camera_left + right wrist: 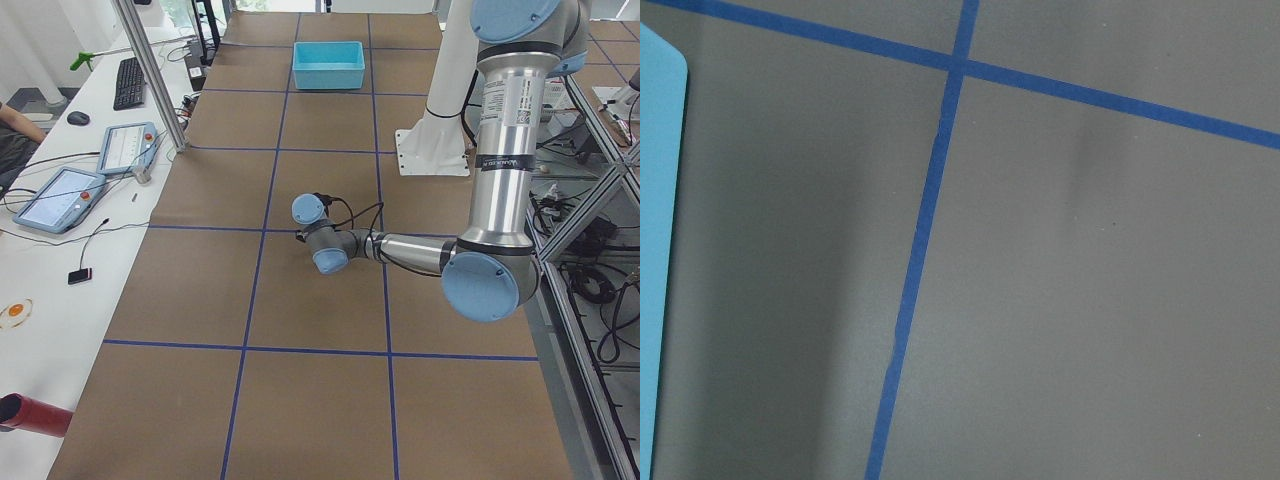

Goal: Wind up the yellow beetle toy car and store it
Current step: 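Keep dragging the car backward toward the robot with the left gripper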

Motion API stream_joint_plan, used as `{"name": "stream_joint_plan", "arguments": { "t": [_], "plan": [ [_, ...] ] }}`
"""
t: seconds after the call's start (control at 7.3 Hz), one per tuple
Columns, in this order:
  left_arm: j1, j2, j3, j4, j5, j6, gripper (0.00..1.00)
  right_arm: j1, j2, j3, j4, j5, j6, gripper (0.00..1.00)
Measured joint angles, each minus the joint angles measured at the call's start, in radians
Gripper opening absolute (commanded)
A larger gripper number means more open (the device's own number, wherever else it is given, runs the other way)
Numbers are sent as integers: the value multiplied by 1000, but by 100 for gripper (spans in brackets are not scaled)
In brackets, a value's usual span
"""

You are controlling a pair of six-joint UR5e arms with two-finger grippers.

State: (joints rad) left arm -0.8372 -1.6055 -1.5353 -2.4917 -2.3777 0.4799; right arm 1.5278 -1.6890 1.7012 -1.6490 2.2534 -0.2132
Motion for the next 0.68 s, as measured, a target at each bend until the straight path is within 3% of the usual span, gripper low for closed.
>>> {"name": "stream_joint_plan", "arguments": {
  "t": [0.68],
  "plan": [
    [-6, 20, 2, -7, -4, 11, 0, 0, 0, 0, 0, 0, 0, 99]
  ]
}}
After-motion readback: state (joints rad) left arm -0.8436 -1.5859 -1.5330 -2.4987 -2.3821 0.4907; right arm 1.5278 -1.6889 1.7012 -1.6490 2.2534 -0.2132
